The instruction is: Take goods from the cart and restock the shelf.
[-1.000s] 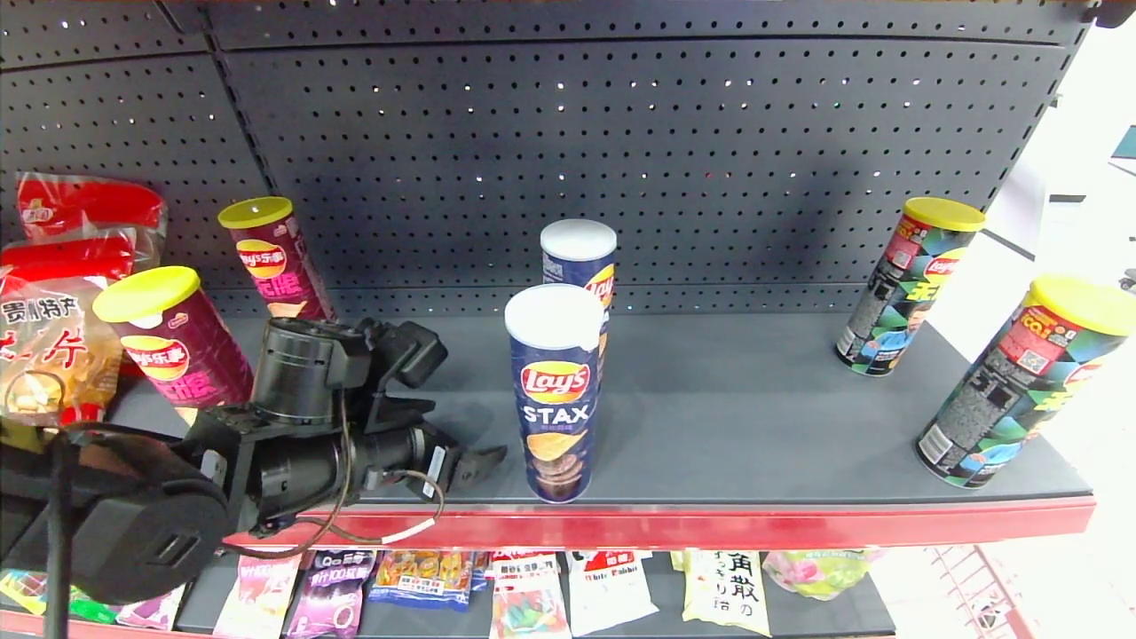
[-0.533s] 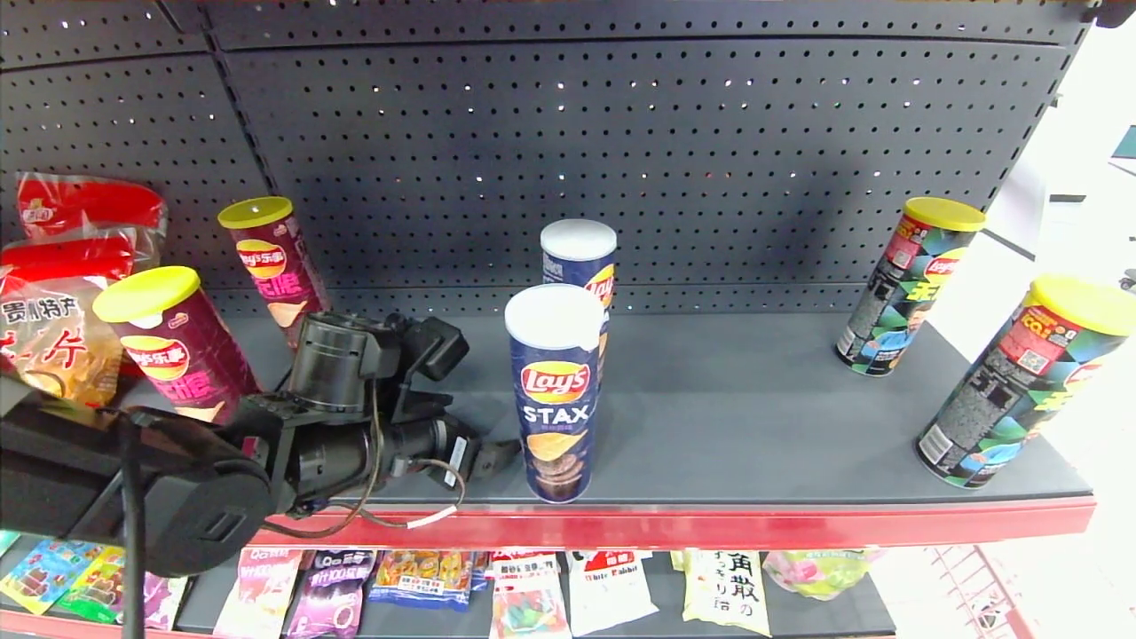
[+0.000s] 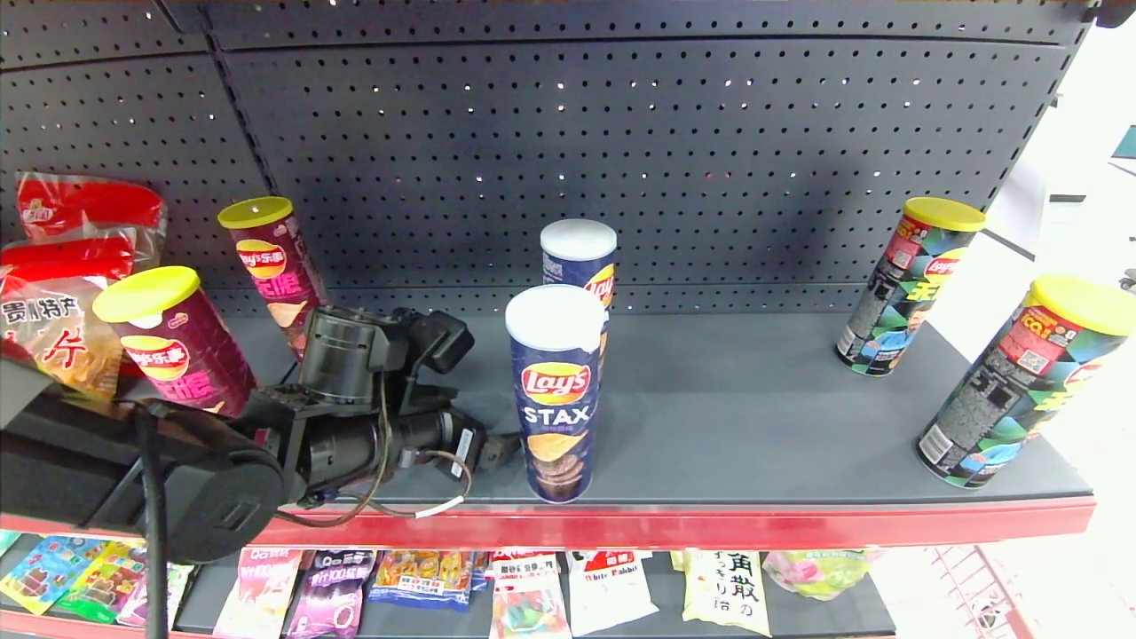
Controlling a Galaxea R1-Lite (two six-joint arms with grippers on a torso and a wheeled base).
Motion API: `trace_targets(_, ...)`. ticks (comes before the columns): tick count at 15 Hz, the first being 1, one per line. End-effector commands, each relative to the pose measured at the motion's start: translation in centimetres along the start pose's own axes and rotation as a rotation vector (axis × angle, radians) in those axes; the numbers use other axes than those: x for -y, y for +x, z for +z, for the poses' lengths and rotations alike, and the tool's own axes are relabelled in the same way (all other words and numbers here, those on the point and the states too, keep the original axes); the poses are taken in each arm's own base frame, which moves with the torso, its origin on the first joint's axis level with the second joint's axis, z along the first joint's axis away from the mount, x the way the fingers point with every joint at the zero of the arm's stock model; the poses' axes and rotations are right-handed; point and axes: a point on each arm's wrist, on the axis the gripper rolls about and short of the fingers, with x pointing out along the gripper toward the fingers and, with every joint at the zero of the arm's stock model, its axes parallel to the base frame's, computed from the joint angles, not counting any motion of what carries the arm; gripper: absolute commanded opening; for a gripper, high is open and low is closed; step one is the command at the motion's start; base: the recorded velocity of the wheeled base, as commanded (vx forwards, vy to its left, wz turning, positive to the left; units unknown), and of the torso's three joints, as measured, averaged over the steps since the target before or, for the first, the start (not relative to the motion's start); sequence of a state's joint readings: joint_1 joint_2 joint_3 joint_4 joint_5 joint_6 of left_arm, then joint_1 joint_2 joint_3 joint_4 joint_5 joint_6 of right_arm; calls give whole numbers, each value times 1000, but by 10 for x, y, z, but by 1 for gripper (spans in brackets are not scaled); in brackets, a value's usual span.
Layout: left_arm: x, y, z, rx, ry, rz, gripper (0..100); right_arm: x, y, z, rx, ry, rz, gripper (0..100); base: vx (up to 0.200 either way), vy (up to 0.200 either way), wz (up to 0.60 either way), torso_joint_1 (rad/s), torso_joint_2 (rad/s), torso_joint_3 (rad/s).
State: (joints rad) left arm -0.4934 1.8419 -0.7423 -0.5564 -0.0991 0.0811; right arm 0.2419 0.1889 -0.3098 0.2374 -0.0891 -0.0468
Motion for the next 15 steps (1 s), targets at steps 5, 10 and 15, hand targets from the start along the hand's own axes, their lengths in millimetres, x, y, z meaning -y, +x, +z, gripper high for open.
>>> trace_targets(5, 1, -9, -9, -22, 5, -5, 100, 0, 1, 1, -5, -1, -2, 100, 0, 0, 0, 0, 0, 0)
trace_targets(10, 3, -9, -9, -22, 8, -13, 100, 0, 1, 1, -5, 0, -7, 100, 0, 0, 0, 0, 0, 0)
trace_targets(15, 7, -7, -9, -24, 14, -39, 100, 0, 1, 1, -6, -1, -7, 100, 0, 0, 0, 0, 0, 0)
